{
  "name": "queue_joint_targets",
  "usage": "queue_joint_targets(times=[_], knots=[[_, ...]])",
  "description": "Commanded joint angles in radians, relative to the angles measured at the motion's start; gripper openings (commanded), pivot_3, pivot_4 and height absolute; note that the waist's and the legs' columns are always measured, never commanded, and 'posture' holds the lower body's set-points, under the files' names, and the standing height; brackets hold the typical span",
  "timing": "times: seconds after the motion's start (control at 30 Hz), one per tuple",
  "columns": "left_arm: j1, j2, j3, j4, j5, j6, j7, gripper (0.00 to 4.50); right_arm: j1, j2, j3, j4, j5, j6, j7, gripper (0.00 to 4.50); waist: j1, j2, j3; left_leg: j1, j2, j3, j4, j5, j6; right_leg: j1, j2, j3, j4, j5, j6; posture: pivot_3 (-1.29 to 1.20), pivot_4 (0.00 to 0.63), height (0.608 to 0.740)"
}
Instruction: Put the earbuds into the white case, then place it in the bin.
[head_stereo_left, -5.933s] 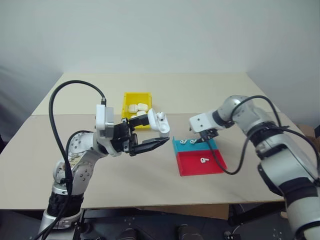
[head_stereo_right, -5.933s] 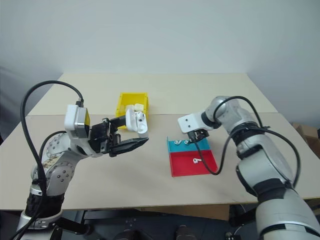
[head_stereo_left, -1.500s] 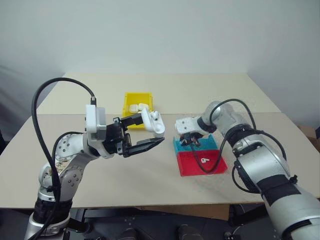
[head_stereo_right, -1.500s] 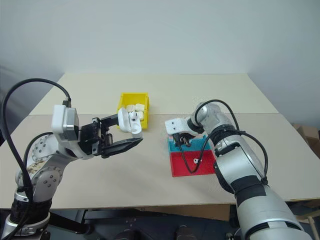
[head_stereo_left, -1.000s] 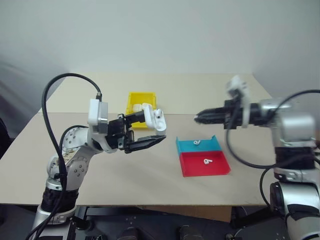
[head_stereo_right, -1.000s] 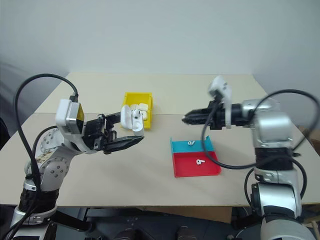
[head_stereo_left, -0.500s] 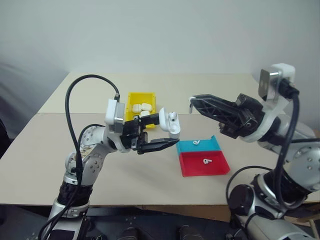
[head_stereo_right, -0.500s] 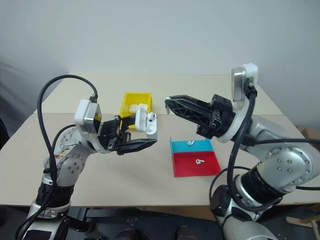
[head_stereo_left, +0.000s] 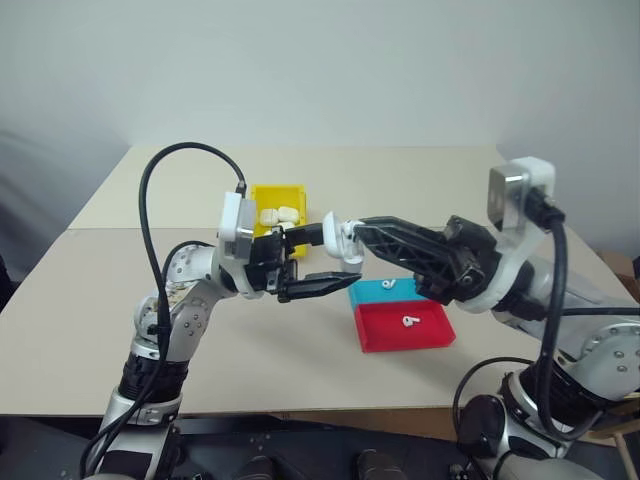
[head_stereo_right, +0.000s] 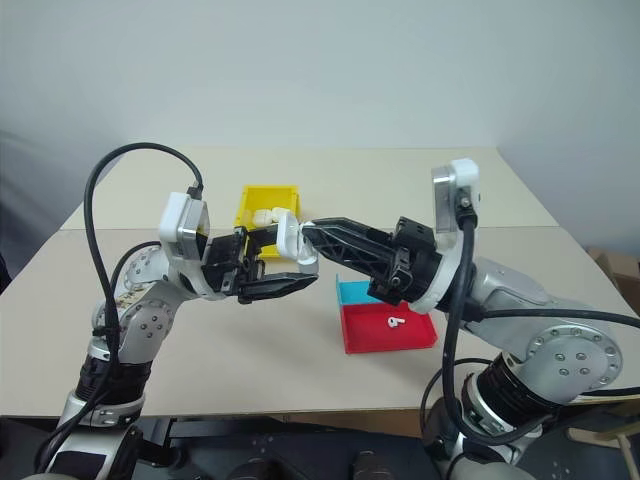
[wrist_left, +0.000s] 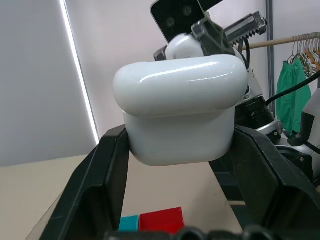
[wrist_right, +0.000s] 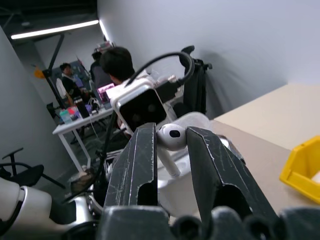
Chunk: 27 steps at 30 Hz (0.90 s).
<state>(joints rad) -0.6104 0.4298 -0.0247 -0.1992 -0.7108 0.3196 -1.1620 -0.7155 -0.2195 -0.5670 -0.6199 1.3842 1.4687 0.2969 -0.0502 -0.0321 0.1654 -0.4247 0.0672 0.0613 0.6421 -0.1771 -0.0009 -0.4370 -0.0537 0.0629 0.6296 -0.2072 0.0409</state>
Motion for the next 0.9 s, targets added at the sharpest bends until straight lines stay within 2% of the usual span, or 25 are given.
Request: queue_joint_targets(times=[0.03, 0.33, 0.43, 0.53, 0.83, 0.9], knots=[[-0.010, -0.001, 0.012, -0.023, -0.010, -0.008, -0.004, 2.76, 0.028, -0.063, 0.068, 0.010, 0.072, -0.111, -0.047, 1.05, -0.001, 0.000, 0.000, 0.000, 0.000, 0.000, 0.000, 0.000, 0.000, 0.000, 0.000, 0.000, 0.000, 0.000, 0.000, 0.00, 0.150, 0.740], [-0.005, -0.003, 0.014, -0.032, -0.008, -0.007, 0.004, 2.76, 0.125, -0.256, 0.187, -0.022, 0.250, -0.319, -0.126, 1.05, 0.005, 0.000, 0.000, -0.001, 0.000, 0.000, 0.000, 0.000, 0.000, 0.000, 0.000, 0.000, -0.001, -0.001, -0.001, 0.00, 0.150, 0.740], [-0.007, -0.004, 0.017, -0.030, -0.009, -0.007, 0.002, 2.76, 0.169, -0.323, 0.208, -0.059, 0.308, -0.386, -0.154, 1.72, 0.006, 0.000, 0.000, -0.001, 0.000, 0.000, 0.000, 0.000, 0.000, 0.000, 0.000, 0.000, -0.002, -0.002, -0.002, 0.00, 0.150, 0.740], [-0.011, -0.005, 0.018, -0.028, -0.009, -0.006, 0.002, 2.76, 0.194, -0.380, 0.229, -0.073, 0.320, -0.440, -0.155, 2.68, 0.005, 0.000, 0.000, -0.001, 0.000, 0.000, 0.000, 0.000, 0.000, 0.000, -0.001, 0.000, -0.002, -0.003, -0.004, 0.00, 0.150, 0.740], [-0.010, -0.011, 0.002, -0.004, 0.015, -0.009, 0.005, 2.76, 0.252, -0.567, 0.188, -0.082, 0.330, -0.549, -0.070, 2.68, 0.008, -0.001, 0.000, -0.001, 0.000, 0.000, 0.000, 0.000, 0.000, 0.001, -0.001, 0.000, -0.003, -0.004, -0.005, 0.00, 0.150, 0.740], [-0.005, -0.021, -0.016, 0.009, 0.034, -0.013, 0.008, 2.76, 0.225, -0.622, 0.178, -0.056, 0.296, -0.557, -0.030, 2.31, 0.009, -0.001, 0.000, -0.001, -0.001, 0.000, 0.000, 0.000, 0.000, 0.001, -0.001, 0.001, -0.003, -0.004, -0.005, 0.00, 0.150, 0.740]])
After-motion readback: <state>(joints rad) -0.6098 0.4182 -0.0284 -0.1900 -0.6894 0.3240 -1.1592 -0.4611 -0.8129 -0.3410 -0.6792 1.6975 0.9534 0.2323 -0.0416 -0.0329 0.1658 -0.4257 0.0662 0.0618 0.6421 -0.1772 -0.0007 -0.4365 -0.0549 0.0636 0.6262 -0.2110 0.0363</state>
